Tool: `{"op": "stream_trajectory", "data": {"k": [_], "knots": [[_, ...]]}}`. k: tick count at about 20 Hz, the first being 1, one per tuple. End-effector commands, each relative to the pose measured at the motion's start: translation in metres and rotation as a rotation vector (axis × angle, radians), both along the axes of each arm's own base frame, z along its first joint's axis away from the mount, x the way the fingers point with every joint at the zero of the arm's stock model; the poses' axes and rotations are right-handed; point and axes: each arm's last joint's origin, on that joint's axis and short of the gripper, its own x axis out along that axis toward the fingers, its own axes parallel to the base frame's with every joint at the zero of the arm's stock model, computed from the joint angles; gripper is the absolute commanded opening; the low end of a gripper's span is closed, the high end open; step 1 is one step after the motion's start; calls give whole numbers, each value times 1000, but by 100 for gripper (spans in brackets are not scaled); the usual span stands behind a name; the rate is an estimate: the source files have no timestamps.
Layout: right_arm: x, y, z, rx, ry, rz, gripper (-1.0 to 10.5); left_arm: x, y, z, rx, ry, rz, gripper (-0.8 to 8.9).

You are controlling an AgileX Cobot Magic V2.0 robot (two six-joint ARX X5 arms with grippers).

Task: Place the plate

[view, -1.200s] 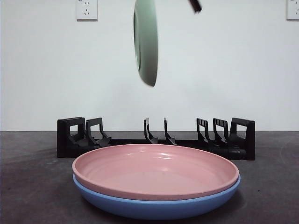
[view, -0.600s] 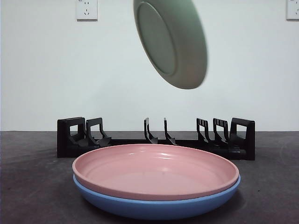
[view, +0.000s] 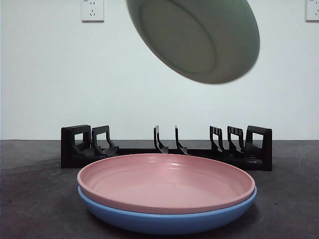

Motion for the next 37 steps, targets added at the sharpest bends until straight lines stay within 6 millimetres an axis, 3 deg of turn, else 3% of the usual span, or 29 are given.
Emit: {"op": "stream_trajectory", "data": {"k": [1,7,13,23,27,29,32,37], "knots": [[-19,14,2,-32,-85,15,6,-2,1,7,-7,-37,-12,464],[-44,33,-12,-121,-130,19,6,-2,1,7,-7,-37,-12,464],[-54,57,-36,-224,-151,47,6,-2,1,7,-7,-37,-12,464],[-48,88,-83,-393,-140,52,6,-2,1,5,2,-24,-12,464],[-46,87,-105,-420,-135,48,6,-3,1,5,4,-21,-13,464],[-41,83,-125,-463,-125,55,6,-3,1,5,4,-21,-13,464],[-37,87,-148,-407,-107,143,6,-2,1,5,6,-25,-14,464],[-17,83,-160,-401,-138,143,6,-2,1,6,2,-32,-14,464]]}}
